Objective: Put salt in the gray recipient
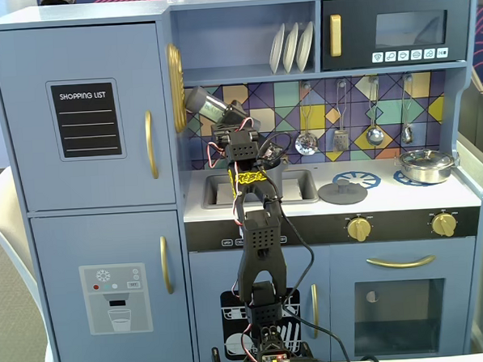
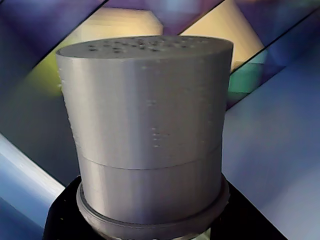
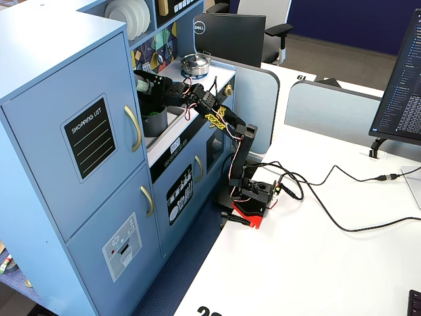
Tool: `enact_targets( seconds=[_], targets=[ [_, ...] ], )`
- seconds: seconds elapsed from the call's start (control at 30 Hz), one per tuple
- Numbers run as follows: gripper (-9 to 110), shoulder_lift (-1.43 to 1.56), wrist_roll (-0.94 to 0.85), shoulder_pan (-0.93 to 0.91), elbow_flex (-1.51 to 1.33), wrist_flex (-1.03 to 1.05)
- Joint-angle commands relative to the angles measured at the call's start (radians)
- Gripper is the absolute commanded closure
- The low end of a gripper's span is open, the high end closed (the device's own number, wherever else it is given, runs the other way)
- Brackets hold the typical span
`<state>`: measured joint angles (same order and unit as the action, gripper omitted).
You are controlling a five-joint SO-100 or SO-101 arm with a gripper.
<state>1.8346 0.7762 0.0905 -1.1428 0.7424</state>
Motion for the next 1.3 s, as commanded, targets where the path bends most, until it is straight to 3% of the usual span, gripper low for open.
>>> enact_targets(
  seconds=[0.0,0.13,0.33,0.5,0.67,0.77,0.87,1.03,1.27],
  targets=[
    [101,0.009,0.032,-0.043,0.072,0.146],
    [101,0.005,0.063,-0.067,0.063,0.279],
    [101,0.005,-0.107,-0.009,0.044,-0.020],
    [101,-0.002,-0.563,-0.137,0.064,-0.127],
    [101,0.069,-1.190,-0.408,-0.026,-0.184],
    [101,0.109,-1.588,-0.592,-0.146,-0.402],
    [101,0.075,-1.870,-0.762,-0.172,-0.565],
    [101,0.028,-2.166,-0.899,-0.241,-0.687],
    [101,-0.002,-2.298,-0.927,-0.428,-0.802]
  ],
)
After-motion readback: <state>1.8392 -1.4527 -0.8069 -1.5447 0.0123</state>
